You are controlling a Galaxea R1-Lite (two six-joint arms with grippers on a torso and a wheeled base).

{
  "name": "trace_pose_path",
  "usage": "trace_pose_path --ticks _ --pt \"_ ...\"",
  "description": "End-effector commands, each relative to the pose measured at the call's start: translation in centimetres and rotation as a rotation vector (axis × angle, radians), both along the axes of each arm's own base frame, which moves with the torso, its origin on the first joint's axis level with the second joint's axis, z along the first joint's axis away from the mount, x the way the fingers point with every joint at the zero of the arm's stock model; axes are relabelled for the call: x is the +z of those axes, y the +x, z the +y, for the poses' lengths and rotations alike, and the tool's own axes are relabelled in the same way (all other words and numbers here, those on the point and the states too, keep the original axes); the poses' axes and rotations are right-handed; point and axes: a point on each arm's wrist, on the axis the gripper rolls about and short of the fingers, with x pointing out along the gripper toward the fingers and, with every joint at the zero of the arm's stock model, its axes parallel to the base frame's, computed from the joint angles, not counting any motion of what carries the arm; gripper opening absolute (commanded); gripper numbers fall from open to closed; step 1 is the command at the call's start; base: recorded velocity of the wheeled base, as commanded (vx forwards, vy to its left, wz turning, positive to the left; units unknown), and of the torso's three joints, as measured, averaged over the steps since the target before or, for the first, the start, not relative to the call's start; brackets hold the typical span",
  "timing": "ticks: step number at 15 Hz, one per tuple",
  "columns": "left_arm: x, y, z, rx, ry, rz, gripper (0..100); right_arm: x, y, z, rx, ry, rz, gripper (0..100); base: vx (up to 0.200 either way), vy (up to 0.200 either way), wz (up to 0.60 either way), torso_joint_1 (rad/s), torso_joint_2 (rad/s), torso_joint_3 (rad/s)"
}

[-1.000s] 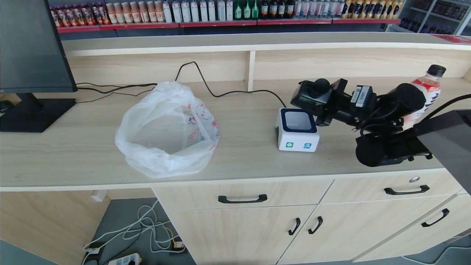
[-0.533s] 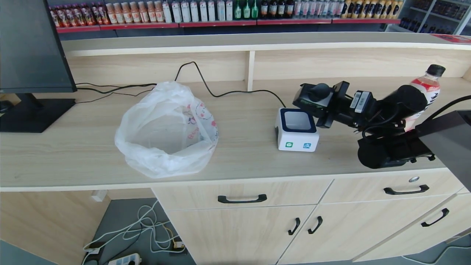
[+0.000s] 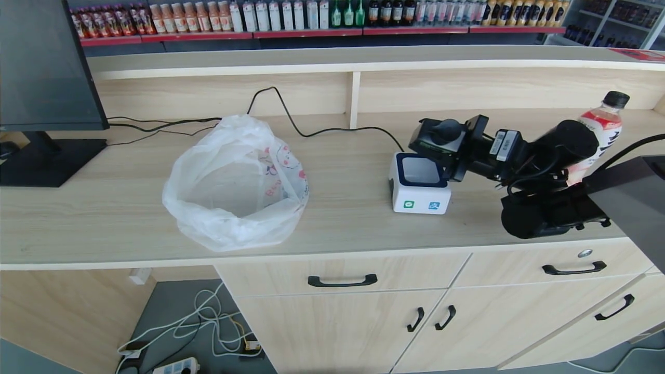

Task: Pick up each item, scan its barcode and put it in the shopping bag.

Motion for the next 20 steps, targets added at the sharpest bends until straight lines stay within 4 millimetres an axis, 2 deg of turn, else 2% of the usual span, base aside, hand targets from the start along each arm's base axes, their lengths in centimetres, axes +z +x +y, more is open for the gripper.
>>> trace_pose_path --ticks 1,14,16,20 --pt "0.0 0.0 0.0 0.000 -0.001 0.001 100 0.1 0.0 0.0 0.000 0.000 -0.004 0 0.000 0.000 0.00 0.000 0.00 0.000" --pt "0.0 0.0 0.0 0.000 0.001 0.001 100 -0.7 0.1 0.7 0.010 -0.006 0.005 0 0.000 0.000 0.00 0.000 0.00 0.000" --pt "0.0 0.0 0.0 0.000 0.002 -0.001 100 -0.2 -0.8 2.1 0.045 -0.003 0.009 0 0.000 0.000 0.00 0.000 0.00 0.000" --pt "0.0 0.0 0.0 0.000 0.001 0.001 100 0.8 -3.5 2.5 0.060 0.006 0.063 0 0.000 0.000 0.00 0.000 0.00 0.000"
